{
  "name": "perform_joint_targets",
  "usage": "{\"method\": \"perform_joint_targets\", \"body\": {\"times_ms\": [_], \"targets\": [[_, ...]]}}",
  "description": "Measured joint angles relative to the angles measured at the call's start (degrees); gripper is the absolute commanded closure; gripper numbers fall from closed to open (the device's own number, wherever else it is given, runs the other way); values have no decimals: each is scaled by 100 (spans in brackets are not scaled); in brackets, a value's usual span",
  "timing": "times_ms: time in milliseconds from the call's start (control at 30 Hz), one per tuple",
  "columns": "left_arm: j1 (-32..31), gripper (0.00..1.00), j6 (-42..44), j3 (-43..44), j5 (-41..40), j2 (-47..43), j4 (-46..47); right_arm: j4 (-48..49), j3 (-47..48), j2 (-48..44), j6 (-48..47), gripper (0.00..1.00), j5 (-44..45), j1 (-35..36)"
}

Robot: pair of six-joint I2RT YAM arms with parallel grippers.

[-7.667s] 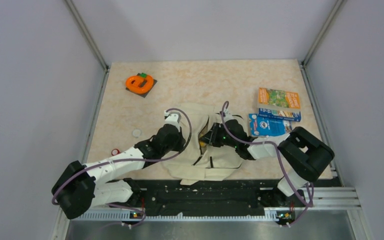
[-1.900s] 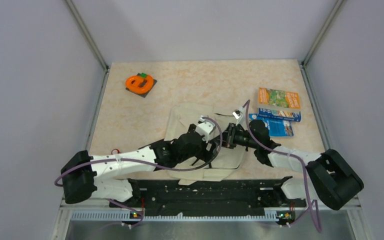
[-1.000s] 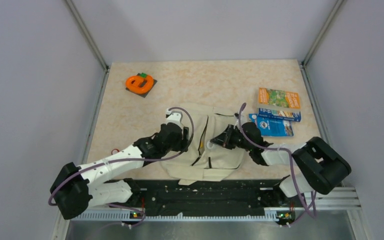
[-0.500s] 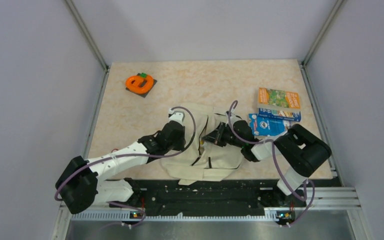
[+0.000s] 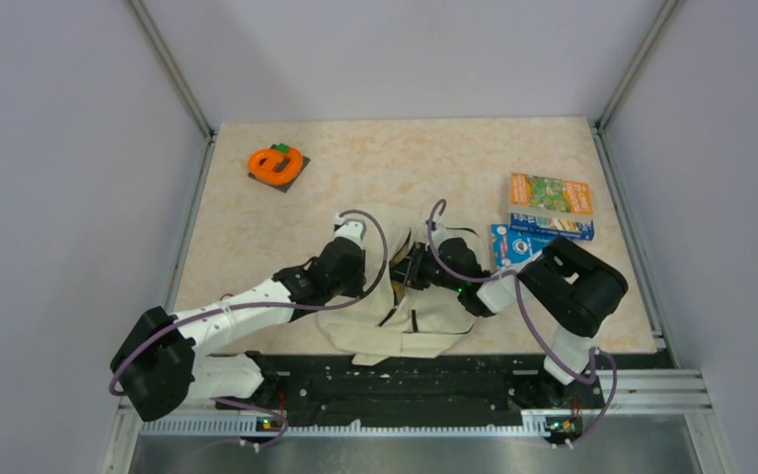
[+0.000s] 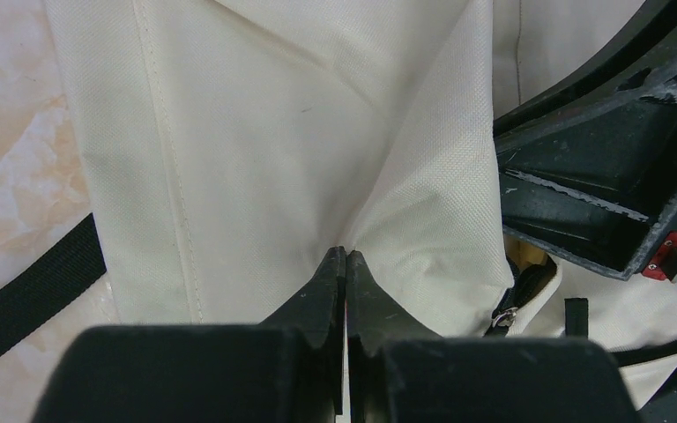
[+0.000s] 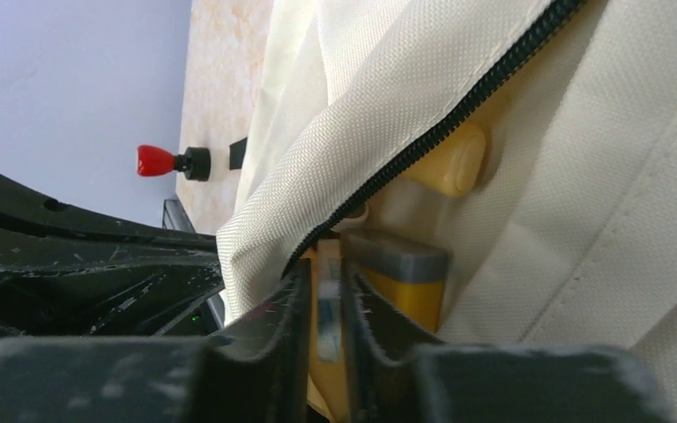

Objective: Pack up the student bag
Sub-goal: Place the stationery in the student bag.

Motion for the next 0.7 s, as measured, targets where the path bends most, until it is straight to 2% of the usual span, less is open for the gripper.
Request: {"method": "perform_joint_targets", "body": {"times_ms": [67,167,333,400,467,533,600,700], "targets": [[0,100,-2,0,-7,0,0,28,0,-7,-26,66,22,2],[0,99,-2,-2,-37,-2,-2,0,0,-111,-101,59,94,4],[26,88,2,0,-76,-42,-20,-417,-2,-457,-400,51,310,4],[48,75,7,0,-94,-83,-55,-671,-7,-640,-546,47,431,4],[92,44,-2,-2,-120,-146,-105,-929,-9,-835,-693,43,570,4],[166,23,2,0,-144,-199,-162,-1165,-37,-1045,-831,39,737,4],[297,14,-42,2,-190,-243,-238,-1423,-96,-1281,-951,36,879,4],[577,10,-125,15,-308,-295,-400,-1840,-160,-1683,-1152,31,1080,4]]}}
